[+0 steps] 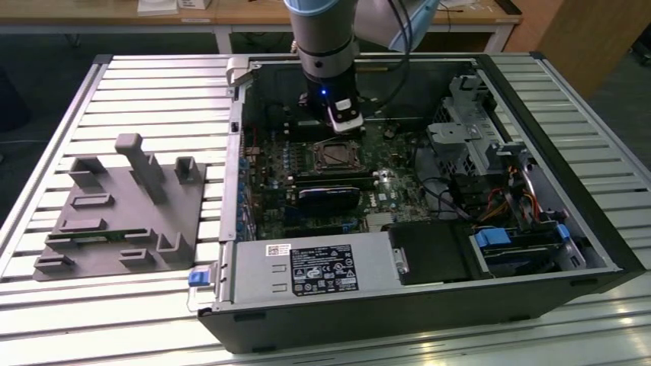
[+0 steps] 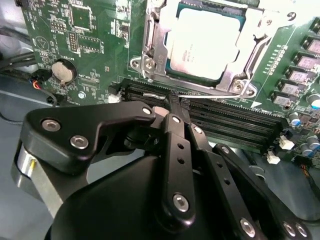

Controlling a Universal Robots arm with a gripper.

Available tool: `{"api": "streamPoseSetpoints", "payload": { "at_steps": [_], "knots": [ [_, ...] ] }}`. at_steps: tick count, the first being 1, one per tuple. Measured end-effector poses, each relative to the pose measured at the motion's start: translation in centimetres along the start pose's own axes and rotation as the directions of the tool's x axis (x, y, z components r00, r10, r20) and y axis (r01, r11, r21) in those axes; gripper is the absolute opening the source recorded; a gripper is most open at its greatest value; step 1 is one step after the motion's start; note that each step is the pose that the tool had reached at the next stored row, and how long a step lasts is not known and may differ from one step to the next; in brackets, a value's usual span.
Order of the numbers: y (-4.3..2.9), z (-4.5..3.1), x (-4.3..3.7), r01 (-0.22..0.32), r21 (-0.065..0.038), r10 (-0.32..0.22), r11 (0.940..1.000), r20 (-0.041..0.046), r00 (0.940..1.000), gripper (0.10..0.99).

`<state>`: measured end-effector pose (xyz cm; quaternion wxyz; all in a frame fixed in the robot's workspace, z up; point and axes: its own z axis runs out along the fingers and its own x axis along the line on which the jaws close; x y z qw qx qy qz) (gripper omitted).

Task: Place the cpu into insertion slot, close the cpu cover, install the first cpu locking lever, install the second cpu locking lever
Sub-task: 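Install the first cpu locking lever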

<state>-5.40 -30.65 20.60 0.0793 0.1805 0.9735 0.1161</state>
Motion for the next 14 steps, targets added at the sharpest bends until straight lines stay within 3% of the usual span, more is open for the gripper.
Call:
{"api": "streamPoseSetpoints", "payload": {
  "at_steps": [6, 14],
  "knots": [
    [-0.03, 0.19, 0.04, 0.001, 0.0, -0.001, 1.0, 0.0019, 1.0, 0.106],
    [-0.13, 0.56, 0.08, 0.003, 0.008, -0.003, 1.0, 0.0064, 1.0, 0.106]
  ]
}}
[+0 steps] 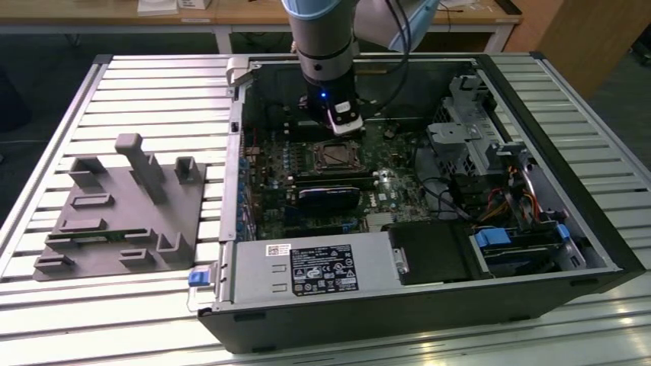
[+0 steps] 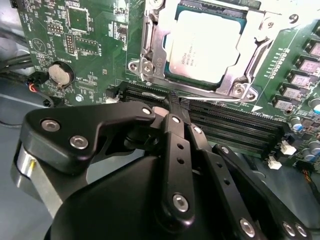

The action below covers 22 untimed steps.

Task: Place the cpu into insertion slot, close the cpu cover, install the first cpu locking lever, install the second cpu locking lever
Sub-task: 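Install the first cpu locking lever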

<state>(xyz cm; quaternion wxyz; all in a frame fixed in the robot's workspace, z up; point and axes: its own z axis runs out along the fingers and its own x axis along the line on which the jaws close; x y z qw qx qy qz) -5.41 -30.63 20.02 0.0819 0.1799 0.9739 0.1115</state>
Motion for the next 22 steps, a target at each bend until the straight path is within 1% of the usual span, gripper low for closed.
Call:
{"api": "streamPoseSetpoints", "payload": {
  "at_steps": [9, 14, 19, 22],
  "knots": [
    [-0.14, 0.51, 0.06, 0.003, 0.013, -0.003, 0.9999, 0.005, 1.0, 0.106],
    [-0.22, 0.75, 0.09, 0.005, 0.022, -0.005, 0.9997, 0.0078, 1.0, 0.106],
    [-0.22, 0.81, 0.09, 0.005, 0.023, -0.005, 0.9997, 0.0086, 1.0, 0.106],
    [-0.19, 0.62, 0.07, 0.005, 0.023, -0.005, 0.9997, 0.0087, 0.9999, 0.106]
  ]
}}
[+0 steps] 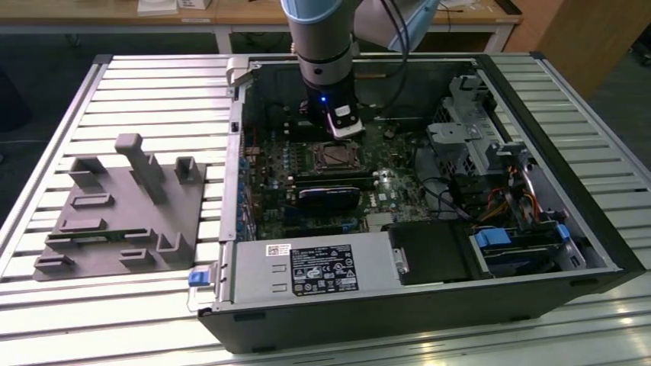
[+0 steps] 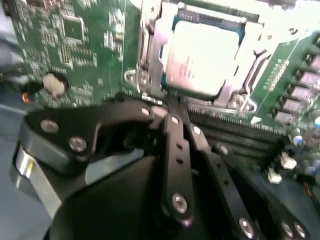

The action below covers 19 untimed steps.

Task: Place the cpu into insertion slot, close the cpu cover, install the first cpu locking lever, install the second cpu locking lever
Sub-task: 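Install the first cpu locking lever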

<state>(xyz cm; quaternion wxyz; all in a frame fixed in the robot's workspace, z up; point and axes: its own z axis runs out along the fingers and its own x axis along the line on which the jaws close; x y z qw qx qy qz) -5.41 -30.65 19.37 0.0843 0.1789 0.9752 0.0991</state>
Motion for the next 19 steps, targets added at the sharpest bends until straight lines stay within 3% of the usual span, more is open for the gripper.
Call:
{"api": "streamPoseSetpoints", "payload": {
  "at_steps": [6, 19],
  "knots": [
    [0.25, -1.03, -0.14, 0.0, -0.001, 0.0, 1.0, 0.0001, 1.0, 0.106],
    [0.52, -0.93, 0.27, -0.01, 0.0, 0.01, 1.0, 0.0038, 0.9999, 0.106]
  ]
}}
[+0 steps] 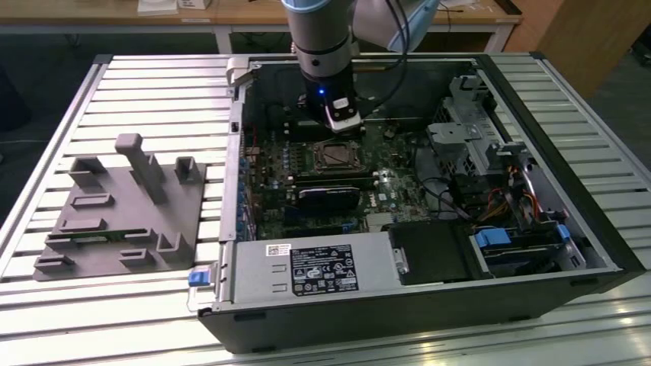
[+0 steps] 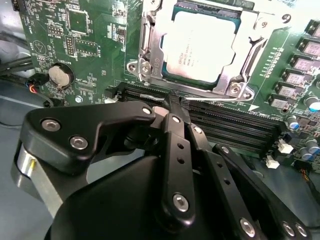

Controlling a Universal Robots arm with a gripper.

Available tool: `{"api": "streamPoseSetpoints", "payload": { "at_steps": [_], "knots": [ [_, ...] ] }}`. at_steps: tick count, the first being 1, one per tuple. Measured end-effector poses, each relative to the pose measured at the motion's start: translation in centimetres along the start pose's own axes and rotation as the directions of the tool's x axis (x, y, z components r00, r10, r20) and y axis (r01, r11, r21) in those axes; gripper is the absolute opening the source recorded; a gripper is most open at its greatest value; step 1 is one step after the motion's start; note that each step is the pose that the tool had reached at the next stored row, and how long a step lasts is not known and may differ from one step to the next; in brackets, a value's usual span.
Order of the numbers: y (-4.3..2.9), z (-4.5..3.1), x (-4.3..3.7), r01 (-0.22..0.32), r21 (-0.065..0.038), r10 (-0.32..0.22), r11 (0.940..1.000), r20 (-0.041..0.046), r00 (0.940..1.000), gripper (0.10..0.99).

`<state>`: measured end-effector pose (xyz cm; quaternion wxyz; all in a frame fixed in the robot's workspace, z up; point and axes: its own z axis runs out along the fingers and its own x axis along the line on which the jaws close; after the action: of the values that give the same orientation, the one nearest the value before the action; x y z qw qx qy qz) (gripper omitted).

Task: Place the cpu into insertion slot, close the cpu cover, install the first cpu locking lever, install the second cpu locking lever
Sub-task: 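Install the first cpu locking lever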

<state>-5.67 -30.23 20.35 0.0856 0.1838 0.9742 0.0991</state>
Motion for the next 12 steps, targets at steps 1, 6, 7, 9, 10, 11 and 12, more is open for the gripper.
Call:
{"api": "streamPoseSetpoints", "payload": {
  "at_steps": [1, 6, 7, 9, 10, 11, 12],
  "knots": [
    [0.01, 0.03, 0.03, 0.0, 0.0, 0.0, 1.0, 0.0002, 1.0, 0.106],
    [0.03, 0.16, 0.08, 0.0, 0.0, 0.0, 1.0, 0.0026, 1.0, 0.106],
    [0.02, 0.19, 0.08, 0.001, -0.001, -0.001, 1.0, 0.0038, 1.0, 0.106],
    [-0.01, 0.27, 0.09, 0.001, -0.001, -0.001, 1.0, 0.006, 1.0, 0.106],
    [-0.03, 0.3, 0.09, 0.001, 0.0, -0.001, 1.0, 0.0069, 1.0, 0.106],
    [-0.07, 0.34, 0.09, 0.002, 0.0, -0.002, 1.0, 0.0078, 1.0, 0.106],
    [-0.13, 0.37, 0.07, 0.002, 0.0, -0.002, 1.0, 0.0084, 1.0, 0.106]
  ]
}}
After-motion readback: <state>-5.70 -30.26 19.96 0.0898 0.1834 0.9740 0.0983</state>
